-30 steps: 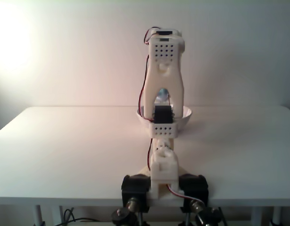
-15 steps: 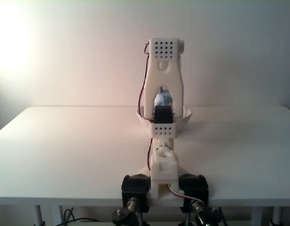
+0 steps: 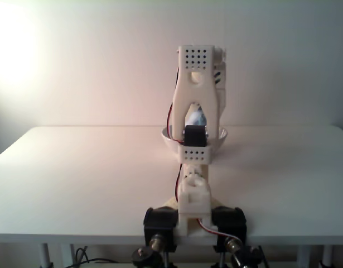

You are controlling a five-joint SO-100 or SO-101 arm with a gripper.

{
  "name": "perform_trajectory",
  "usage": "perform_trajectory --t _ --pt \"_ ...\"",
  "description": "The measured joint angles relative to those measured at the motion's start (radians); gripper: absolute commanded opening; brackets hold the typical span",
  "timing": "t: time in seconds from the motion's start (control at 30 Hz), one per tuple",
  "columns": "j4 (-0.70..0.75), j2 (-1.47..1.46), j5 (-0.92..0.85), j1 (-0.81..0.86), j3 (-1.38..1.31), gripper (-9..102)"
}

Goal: Grasp a skyblue doll and put it into the bowl.

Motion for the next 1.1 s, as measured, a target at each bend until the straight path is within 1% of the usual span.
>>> perform_trajectory --t 0.2,0.6,0.83,1.0,1.1 --pt "0.000 0.000 0.000 0.009 0.000 37" --pt "0.006 0.011 0.000 -0.067 0.000 37" --pt "0.008 0.011 0.146 -0.067 0.000 37" --pt "0.008 0.011 0.178 -0.061 0.000 38" --pt "0.008 0.012 0.190 -0.044 0.000 42"
